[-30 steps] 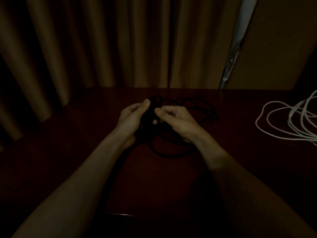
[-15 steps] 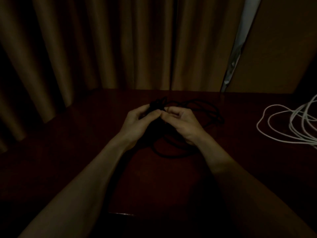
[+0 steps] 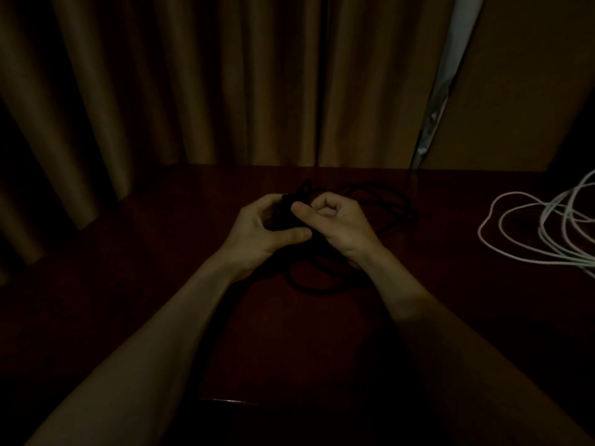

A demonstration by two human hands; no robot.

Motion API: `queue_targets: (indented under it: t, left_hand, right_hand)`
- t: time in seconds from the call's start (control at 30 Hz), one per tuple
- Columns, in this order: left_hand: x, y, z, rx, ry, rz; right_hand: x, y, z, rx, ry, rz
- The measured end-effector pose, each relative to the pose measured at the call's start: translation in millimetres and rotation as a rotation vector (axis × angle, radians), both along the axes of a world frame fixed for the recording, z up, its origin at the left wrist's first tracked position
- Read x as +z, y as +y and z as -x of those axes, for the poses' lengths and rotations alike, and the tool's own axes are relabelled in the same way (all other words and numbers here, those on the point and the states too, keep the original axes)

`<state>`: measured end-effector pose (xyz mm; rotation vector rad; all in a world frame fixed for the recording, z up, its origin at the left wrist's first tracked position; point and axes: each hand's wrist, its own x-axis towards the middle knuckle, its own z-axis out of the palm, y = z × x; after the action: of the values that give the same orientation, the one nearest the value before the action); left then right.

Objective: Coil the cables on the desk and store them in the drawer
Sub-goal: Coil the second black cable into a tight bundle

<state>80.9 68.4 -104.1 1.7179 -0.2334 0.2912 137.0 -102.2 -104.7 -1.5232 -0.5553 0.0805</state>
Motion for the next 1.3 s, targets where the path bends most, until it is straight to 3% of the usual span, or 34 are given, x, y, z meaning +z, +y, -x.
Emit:
queue_targets:
  t: [0.2,0.37,0.63,0.9,1.07,1.23,1.3]
  left_hand:
    - [2,5,1,-0.025,0.067,0.137]
    - [8,10,0,0.134,0.057,0.235]
    - [14,5,3,0.031,0.152,0.292]
    - [12,1,8,-0.03,0.074,0.228]
    - [10,2,7,0.19,-0.035,0.036]
    - [-1,2,1,0.242,-0.129,-0.231]
    - [-2,4,-1,0.262,-0.15,-0.242]
  right_hand:
    - [2,-4,-3,0.094,0.014,0.052]
    - [1,-8,-4,0.155,-0.014,0.083]
    - [6,-1,7,0.108,-0.047,0.086]
    - [8,0,10,0.073,-0.046,0.077]
    - [6,0,9,0.026,-0.061,0.069]
    - [3,2,6,-0.043,-0.103,0.081]
    - [3,2,5,-0.052,-0.092,0.094]
